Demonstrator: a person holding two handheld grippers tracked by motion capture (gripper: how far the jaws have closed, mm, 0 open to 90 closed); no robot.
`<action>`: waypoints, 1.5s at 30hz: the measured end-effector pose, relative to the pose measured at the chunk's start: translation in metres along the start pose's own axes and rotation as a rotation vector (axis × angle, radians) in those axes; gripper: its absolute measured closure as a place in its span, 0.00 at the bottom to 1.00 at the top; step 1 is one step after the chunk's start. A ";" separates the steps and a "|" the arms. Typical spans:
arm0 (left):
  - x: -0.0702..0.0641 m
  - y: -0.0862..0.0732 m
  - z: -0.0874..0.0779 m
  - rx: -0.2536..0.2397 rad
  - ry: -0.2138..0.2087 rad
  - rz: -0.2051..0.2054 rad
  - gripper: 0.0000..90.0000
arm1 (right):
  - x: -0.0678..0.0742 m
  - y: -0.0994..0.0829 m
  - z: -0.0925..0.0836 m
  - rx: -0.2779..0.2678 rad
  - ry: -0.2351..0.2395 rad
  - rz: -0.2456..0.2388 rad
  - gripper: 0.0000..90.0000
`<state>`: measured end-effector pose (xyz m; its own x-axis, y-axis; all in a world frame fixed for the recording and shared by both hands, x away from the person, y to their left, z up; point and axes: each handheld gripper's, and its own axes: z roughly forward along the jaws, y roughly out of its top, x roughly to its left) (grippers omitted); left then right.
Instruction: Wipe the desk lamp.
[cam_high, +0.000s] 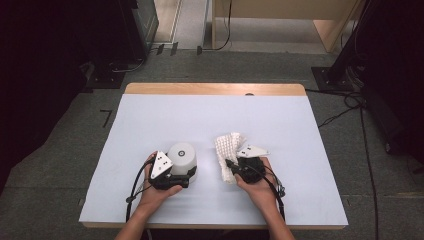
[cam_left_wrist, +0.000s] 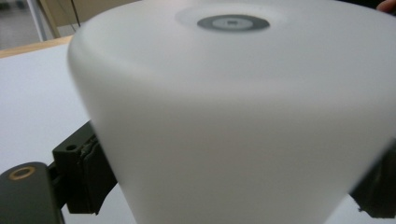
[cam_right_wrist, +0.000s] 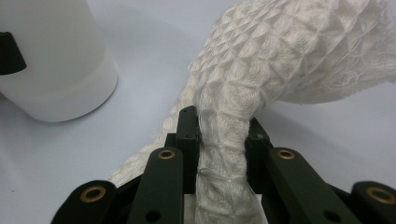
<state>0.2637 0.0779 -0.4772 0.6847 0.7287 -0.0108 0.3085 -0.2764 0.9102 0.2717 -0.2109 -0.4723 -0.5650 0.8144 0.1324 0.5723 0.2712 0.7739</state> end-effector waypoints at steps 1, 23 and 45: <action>-0.001 0.000 -0.002 0.003 -0.006 0.009 0.05 | -0.001 -0.001 0.002 0.013 0.017 0.007 0.79; 0.001 0.012 -0.016 -0.073 -0.031 0.039 0.10 | -0.009 -0.005 0.013 0.047 0.085 0.086 0.89; -0.005 0.014 -0.006 -0.131 -0.081 -0.046 0.10 | 0.052 0.014 0.001 -0.125 0.241 -0.016 0.90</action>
<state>0.2609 0.0744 -0.4624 0.7246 0.6842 -0.0825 0.2555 -0.1555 0.9542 0.2505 -0.1639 -0.4552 -0.7068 0.6612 0.2514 0.4930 0.2056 0.8454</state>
